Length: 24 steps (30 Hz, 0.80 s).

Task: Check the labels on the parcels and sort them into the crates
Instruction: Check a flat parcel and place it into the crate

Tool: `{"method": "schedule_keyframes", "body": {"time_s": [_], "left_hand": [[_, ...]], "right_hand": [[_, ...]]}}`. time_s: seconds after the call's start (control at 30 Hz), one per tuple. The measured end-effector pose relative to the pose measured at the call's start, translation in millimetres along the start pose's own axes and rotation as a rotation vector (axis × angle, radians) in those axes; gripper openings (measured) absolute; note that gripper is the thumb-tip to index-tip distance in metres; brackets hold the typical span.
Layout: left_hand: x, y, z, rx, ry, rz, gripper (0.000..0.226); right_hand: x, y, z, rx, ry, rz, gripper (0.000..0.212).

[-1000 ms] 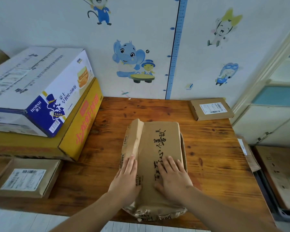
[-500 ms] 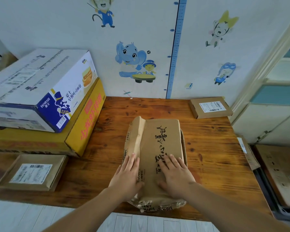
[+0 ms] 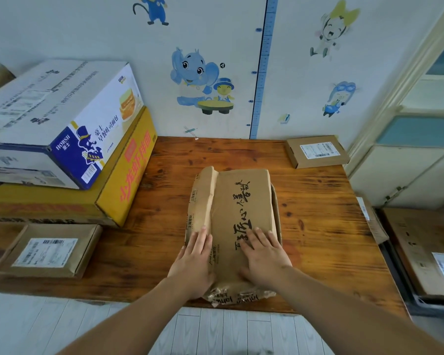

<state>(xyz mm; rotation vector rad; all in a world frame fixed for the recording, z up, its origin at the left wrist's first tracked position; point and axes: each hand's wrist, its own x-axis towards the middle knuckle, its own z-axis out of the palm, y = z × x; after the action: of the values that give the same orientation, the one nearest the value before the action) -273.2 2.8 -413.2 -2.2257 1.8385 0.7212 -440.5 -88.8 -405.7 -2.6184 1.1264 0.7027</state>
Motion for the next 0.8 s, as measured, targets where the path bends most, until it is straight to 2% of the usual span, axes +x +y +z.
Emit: {"method": "schedule_keyframes", "body": {"time_s": [0.2,0.3,0.4,0.5,0.63,0.77,0.8], "left_hand": [[-11,-19,-5,-0.161,-0.017,0.028,0.109],[-24,-35,7,-0.271,-0.056,0.006,0.122],[-27,-36,10,-0.351,-0.053,-0.003,0.119],[-26,-33,5,-0.403,-0.017,0.007,0.109],[-27,-38,-18,-0.449,0.014,0.036,0.102],[-21,-45,-62,-0.463,0.014,0.065,0.098],[-20,-47,-74,-0.464,0.016,0.073,0.096]], "right_hand": [[-18,7,4,0.082,0.096,-0.007,0.074],[-36,12,14,0.136,0.099,-0.002,0.098],[-43,13,19,0.155,0.032,-0.04,0.089],[-44,13,16,0.189,0.053,-0.076,0.087],[-48,23,1,0.245,0.197,-0.1,0.076],[-52,30,-28,0.373,0.403,-0.145,0.096],[-51,32,-34,0.411,0.478,-0.142,0.095]]}}
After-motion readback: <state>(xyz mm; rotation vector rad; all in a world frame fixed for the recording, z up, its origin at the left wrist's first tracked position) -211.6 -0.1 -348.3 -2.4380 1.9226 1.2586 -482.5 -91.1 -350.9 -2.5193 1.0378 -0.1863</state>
